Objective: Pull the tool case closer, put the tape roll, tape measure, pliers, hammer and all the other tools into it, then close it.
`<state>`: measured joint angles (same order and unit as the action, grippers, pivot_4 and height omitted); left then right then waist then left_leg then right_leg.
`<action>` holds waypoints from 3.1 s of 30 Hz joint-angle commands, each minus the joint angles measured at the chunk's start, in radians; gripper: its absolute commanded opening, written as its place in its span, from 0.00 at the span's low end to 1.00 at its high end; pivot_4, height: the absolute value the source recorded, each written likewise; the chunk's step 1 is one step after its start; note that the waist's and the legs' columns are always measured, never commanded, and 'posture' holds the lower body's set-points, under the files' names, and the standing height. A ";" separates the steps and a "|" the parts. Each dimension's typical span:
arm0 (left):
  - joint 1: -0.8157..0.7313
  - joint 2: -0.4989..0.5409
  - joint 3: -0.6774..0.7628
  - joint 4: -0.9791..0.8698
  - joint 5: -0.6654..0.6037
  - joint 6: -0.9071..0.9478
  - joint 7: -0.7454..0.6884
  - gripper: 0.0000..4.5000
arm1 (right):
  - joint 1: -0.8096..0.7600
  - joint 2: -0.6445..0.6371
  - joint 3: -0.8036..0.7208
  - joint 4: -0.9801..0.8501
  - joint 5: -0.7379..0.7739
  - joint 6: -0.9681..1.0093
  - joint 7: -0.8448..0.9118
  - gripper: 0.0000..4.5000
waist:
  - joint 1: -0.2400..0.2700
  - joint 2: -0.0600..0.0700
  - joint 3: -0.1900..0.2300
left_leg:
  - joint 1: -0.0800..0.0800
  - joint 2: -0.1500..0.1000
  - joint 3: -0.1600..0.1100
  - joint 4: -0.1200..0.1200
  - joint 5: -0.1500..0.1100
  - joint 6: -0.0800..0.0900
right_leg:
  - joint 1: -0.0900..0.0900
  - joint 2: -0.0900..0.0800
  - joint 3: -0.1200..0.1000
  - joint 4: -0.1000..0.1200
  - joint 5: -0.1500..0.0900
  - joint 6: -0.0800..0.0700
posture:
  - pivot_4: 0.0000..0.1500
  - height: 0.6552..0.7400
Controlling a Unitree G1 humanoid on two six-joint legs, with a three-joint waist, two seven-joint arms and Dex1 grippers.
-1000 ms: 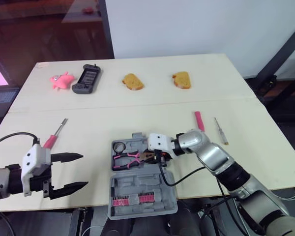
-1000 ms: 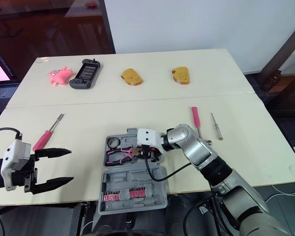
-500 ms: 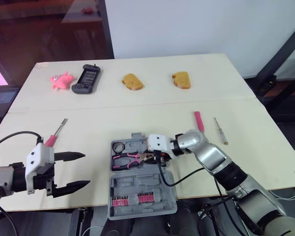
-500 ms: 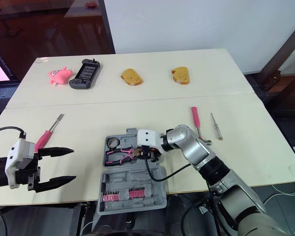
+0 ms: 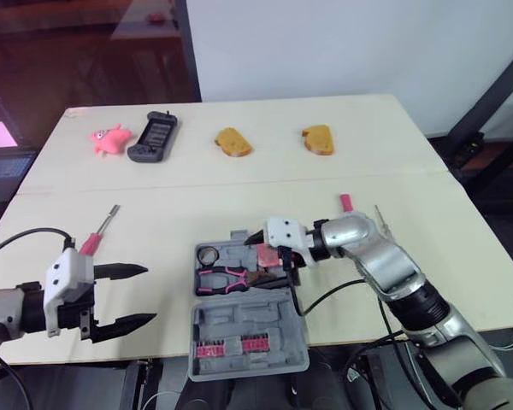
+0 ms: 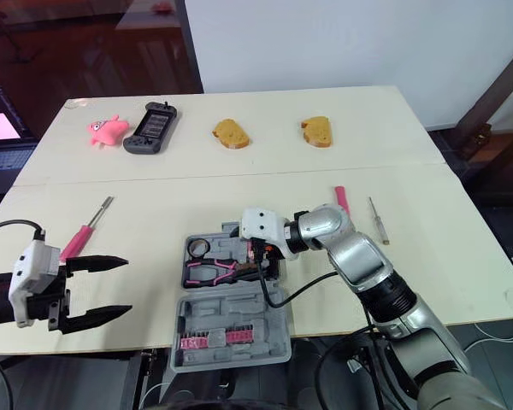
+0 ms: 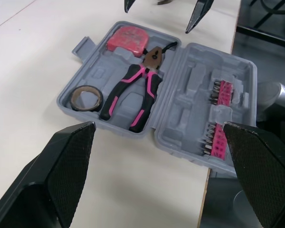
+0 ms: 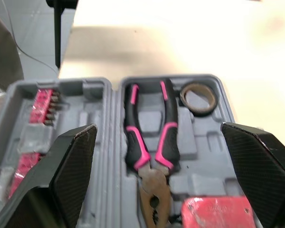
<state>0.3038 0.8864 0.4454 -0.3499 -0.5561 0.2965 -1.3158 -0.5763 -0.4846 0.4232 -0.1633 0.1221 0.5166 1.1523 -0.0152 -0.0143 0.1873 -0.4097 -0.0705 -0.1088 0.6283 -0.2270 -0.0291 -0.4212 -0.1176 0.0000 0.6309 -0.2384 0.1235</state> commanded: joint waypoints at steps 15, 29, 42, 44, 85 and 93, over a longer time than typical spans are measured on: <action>0.027 -0.043 -0.012 -0.050 -0.036 -0.059 0.002 1.00 | -0.002 0.129 0.102 0.243 -0.098 -0.111 -0.118 0.02 | -0.001 0.000 0.000 | 0.000 0.000 0.000 0.000 0.000 0.000 | 0.000 0.000 0.000 0.000 0.000 0.000 | 1.00 1.00; 0.039 -0.050 -0.026 -0.049 -0.011 -0.099 0.027 1.00 | 0.009 0.159 0.123 0.431 -0.152 -0.150 -0.137 0.02 | -0.003 0.000 0.000 | 0.001 0.000 0.000 0.000 0.000 0.000 | 0.001 0.000 0.000 0.000 0.000 0.000 | 1.00 1.00; 0.068 -0.045 -0.030 -0.048 0.006 -0.103 0.057 1.00 | 0.011 0.196 0.172 0.627 -0.205 -0.175 -0.137 0.02 | -0.004 -0.002 -0.023 | 0.027 0.001 0.000 -0.013 0.000 0.000 | 0.018 0.000 0.000 -0.004 -0.007 -0.005 | 1.00 1.00; 0.070 -0.043 -0.034 -0.044 0.012 -0.103 0.061 1.00 | 0.003 0.199 0.160 0.624 -0.200 -0.188 -0.140 0.02 | -0.003 -0.002 -0.023 | 0.031 0.001 0.000 -0.015 0.000 -0.001 | 0.022 0.000 0.000 -0.004 -0.010 -0.009 | 1.00 1.00; -0.255 -0.073 -0.481 0.468 0.460 -0.504 0.142 0.01 | 0.302 -0.238 -0.104 0.243 -0.119 -0.512 0.019 0.00 | 0.005 0.000 -0.014 | 0.016 0.001 0.000 -0.014 0.000 -0.002 | 0.013 -0.002 -0.002 -0.004 -0.010 -0.006 | 1.00 1.00; -0.275 -0.122 -0.519 0.454 0.448 -0.470 0.172 0.01 | 0.266 -0.190 -0.070 0.329 -0.161 -0.555 0.007 0.00 | 0.003 0.000 -0.014 | 0.017 0.001 -0.001 -0.014 0.000 -0.002 | 0.013 -0.001 -0.002 -0.003 -0.010 -0.005 | 1.00 1.00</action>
<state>0.0400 0.7683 -0.0683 0.1187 -0.0962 -0.1799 -1.1509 -0.2947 -0.6885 0.3445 0.1634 -0.0280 -0.0262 1.1649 -0.0125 -0.0141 0.1733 -0.3927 -0.0699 -0.1094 0.6145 -0.2275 -0.0312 -0.4085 -0.1189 -0.0019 0.6283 -0.2483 0.1186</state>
